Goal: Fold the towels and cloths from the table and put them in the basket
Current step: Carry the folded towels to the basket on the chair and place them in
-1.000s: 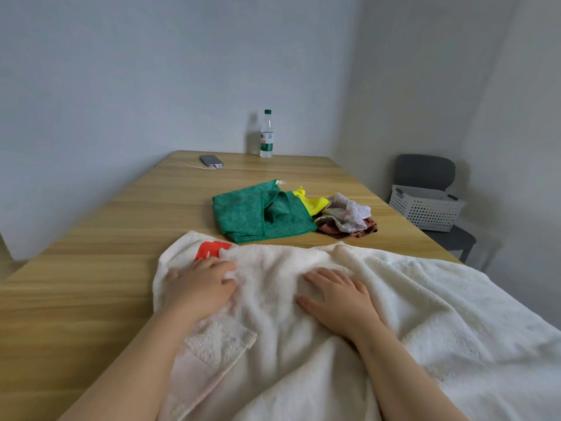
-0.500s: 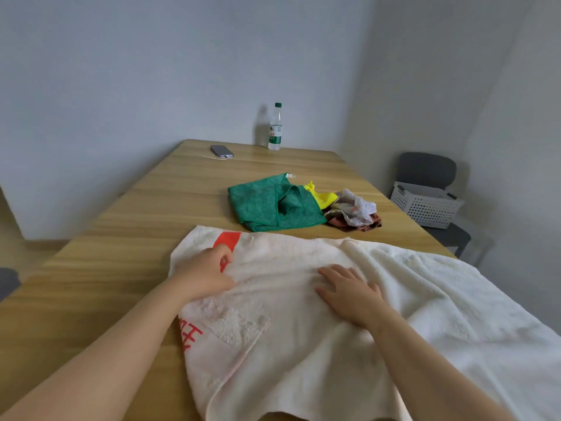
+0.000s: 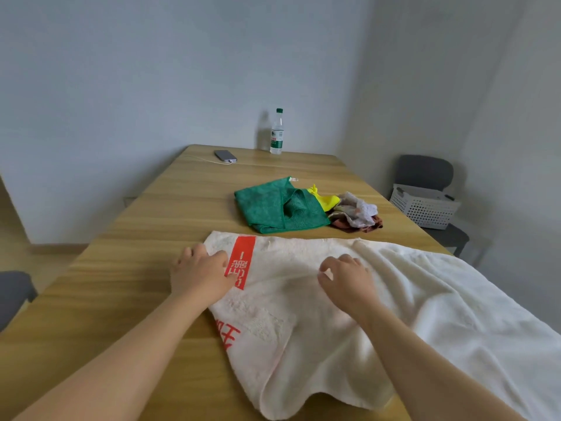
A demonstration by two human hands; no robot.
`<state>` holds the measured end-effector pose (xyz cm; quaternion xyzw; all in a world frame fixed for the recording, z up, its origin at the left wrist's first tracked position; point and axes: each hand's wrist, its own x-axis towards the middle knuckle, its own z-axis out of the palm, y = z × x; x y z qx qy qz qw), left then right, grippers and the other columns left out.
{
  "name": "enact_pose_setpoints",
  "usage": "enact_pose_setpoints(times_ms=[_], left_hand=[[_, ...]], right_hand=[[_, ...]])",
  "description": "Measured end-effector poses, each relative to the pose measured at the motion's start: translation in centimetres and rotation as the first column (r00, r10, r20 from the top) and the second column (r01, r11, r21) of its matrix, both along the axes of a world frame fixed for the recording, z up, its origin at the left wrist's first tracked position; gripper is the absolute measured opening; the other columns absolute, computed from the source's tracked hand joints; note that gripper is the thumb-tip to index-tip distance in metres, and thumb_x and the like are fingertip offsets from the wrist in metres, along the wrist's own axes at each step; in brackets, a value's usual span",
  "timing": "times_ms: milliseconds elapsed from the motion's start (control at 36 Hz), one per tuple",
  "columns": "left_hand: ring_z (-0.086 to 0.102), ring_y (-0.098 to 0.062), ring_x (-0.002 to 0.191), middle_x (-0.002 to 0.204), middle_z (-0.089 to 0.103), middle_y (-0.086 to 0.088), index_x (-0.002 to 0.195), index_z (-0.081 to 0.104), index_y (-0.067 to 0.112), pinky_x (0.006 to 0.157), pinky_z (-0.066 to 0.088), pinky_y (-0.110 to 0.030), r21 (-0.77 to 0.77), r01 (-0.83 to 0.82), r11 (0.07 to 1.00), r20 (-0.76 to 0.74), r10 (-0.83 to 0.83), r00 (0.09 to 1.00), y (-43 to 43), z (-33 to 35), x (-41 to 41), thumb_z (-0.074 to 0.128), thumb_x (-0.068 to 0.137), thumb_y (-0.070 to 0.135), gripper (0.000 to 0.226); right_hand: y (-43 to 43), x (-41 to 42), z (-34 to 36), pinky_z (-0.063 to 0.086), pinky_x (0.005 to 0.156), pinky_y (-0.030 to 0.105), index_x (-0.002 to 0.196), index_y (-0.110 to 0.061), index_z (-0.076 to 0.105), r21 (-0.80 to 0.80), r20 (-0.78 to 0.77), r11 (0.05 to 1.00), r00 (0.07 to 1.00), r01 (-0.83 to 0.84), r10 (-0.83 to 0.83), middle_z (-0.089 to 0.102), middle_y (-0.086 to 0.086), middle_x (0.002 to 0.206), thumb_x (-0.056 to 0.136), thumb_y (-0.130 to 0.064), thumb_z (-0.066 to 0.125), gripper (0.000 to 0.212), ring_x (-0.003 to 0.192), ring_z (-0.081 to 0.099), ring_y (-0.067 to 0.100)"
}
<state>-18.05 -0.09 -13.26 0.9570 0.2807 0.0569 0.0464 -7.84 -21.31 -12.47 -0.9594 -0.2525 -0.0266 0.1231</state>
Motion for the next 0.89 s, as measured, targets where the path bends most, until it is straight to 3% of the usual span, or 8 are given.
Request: enact_pose_setpoints(times_ms=[111, 250, 417, 556, 694, 778, 833, 889], left_hand=[[0.037, -0.026, 0.117, 0.13, 0.035, -0.006, 0.125, 0.043, 0.033, 0.091, 0.039, -0.034, -0.075, -0.149, 0.986, 0.02, 0.151, 0.988, 0.2, -0.1, -0.7, 0.047, 0.089, 0.051, 0.041], [0.048, -0.026, 0.112, 0.126, 0.049, -0.009, 0.127, 0.05, 0.022, 0.087, 0.043, -0.033, -0.399, -0.18, 0.899, 0.113, 0.243, 0.963, 0.9, -0.1, -0.8, 0.055, 0.086, 0.023, 0.041], [0.045, -0.022, 0.094, 0.122, 0.056, -0.014, 0.104, 0.067, 0.006, 0.078, 0.038, -0.029, -0.814, -0.027, 0.58, 0.307, 0.47, 0.828, 0.2, 1.8, -0.2, 0.049, 0.087, -0.004, 0.027], [0.048, -0.017, 0.071, 0.093, 0.061, -0.008, 0.105, 0.067, 0.011, 0.056, 0.035, -0.024, -0.846, 0.204, 0.493, 0.458, 0.474, 0.752, -2.8, 4.1, 2.1, 0.054, 0.086, -0.002, 0.027], [0.053, -0.021, 0.093, 0.107, 0.059, -0.005, 0.11, 0.068, 0.014, 0.083, 0.043, -0.028, -0.855, 0.387, 0.346, 0.51, 0.426, 0.747, -8.8, 7.4, 5.2, 0.057, 0.086, -0.002, 0.03], [0.053, -0.027, 0.111, 0.117, 0.06, -0.01, 0.092, 0.07, 0.019, 0.103, 0.041, -0.039, -0.848, 0.449, 0.28, 0.528, 0.378, 0.761, -12.7, 8.3, 7.0, 0.058, 0.083, -0.002, 0.026], [0.054, -0.026, 0.11, 0.116, 0.061, -0.008, 0.086, 0.069, 0.023, 0.098, 0.045, -0.036, -0.846, 0.472, 0.249, 0.532, 0.323, 0.783, -15.2, 8.3, 8.4, 0.06, 0.082, -0.001, 0.026], [0.052, -0.02, 0.103, 0.11, 0.059, -0.002, 0.1, 0.069, 0.019, 0.078, 0.045, -0.022, -0.834, 0.483, 0.268, 0.541, 0.224, 0.81, -17.9, 7.5, 9.6, 0.06, 0.083, 0.0, 0.027]], right_hand=[[3.1, -3.9, 1.2, 0.042, 0.065, 0.025, 0.101, -0.017, 0.06, 0.218, -0.187, 0.966, 0.965, -0.141, 0.183, 0.056, 0.001, 0.097, 0.094, -0.038, 0.049, 0.024, 0.081, 0.053, 0.014], [5.4, -6.3, 0.4, 0.044, 0.088, 0.032, 0.123, -0.02, 0.05, 0.016, -0.375, 0.966, 0.894, -0.258, 0.245, 0.053, 0.002, 0.12, 0.08, -0.05, 0.066, 0.055, 0.106, 0.052, 0.02], [4.2, -6.5, 1.0, 0.041, 0.064, 0.023, 0.102, -0.011, 0.059, 0.19, -0.382, 0.948, 0.87, -0.256, 0.311, 0.052, 0.0, 0.094, 0.084, -0.024, 0.063, 0.022, 0.084, 0.05, 0.016], [1.3, -4.7, 3.3, 0.04, 0.058, 0.025, 0.083, -0.013, 0.052, 0.379, -0.329, 0.922, 0.921, -0.075, 0.21, 0.053, -0.001, 0.078, 0.083, -0.019, 0.059, 0.008, 0.072, 0.051, 0.015], [-4.4, -2.7, 5.1, 0.036, 0.056, 0.026, 0.077, -0.011, 0.05, 0.508, -0.285, 0.859, 0.954, 0.066, 0.095, 0.05, 0.0, 0.071, 0.081, -0.014, 0.059, 0.01, 0.065, 0.048, 0.013], [-8.7, -1.5, 5.5, 0.038, 0.06, 0.028, 0.077, -0.011, 0.053, 0.584, -0.304, 0.792, 0.953, 0.177, 0.011, 0.053, 0.003, 0.071, 0.08, -0.013, 0.06, 0.008, 0.066, 0.051, 0.017], [-11.4, -0.9, 5.2, 0.034, 0.058, 0.029, 0.073, -0.012, 0.048, 0.591, -0.31, 0.768, 0.948, 0.246, -0.065, 0.05, 0.001, 0.068, 0.081, -0.012, 0.06, 0.014, 0.064, 0.047, 0.016], [-13.9, -0.2, 4.4, 0.032, 0.057, 0.03, 0.068, -0.015, 0.041, 0.521, -0.292, 0.799, 0.942, 0.3, -0.164, 0.046, -0.001, 0.067, 0.084, -0.016, 0.057, 0.023, 0.064, 0.045, 0.016]])
